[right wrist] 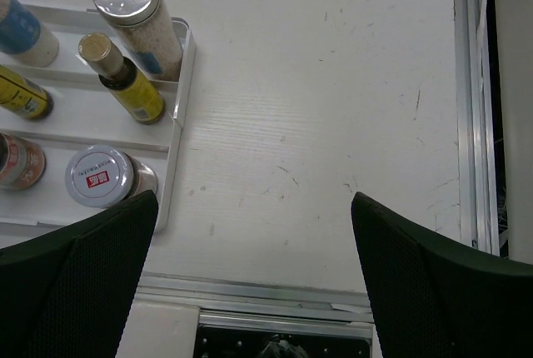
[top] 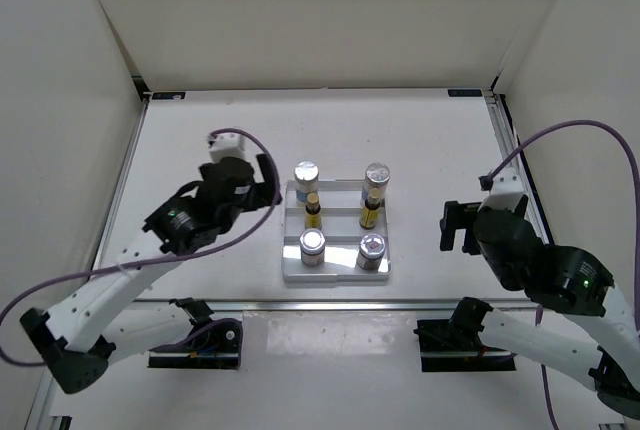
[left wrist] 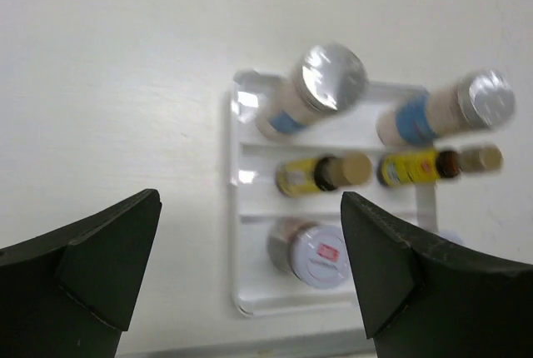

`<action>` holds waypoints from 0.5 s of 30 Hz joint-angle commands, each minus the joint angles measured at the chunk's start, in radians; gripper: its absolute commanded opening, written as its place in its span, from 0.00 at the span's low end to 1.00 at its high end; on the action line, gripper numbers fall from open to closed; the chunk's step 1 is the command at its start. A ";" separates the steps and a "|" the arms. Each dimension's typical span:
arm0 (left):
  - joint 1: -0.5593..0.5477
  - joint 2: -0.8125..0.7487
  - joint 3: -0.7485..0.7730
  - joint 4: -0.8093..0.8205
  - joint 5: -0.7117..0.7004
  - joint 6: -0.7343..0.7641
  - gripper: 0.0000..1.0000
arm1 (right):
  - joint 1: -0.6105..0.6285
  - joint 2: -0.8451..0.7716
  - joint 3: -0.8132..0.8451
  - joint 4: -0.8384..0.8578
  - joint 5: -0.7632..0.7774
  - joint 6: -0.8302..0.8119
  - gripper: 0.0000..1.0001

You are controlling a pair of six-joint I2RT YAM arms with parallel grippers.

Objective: Organize the condiment bottles

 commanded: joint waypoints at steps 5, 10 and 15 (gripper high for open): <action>0.290 -0.102 -0.049 -0.113 -0.041 0.127 1.00 | 0.002 0.037 -0.064 0.038 0.054 -0.014 1.00; 0.425 -0.161 -0.072 -0.132 -0.041 0.138 1.00 | 0.002 0.072 -0.064 0.038 0.040 -0.005 1.00; 0.514 -0.197 -0.072 -0.132 -0.032 0.147 1.00 | 0.002 0.051 -0.073 0.038 0.040 0.005 1.00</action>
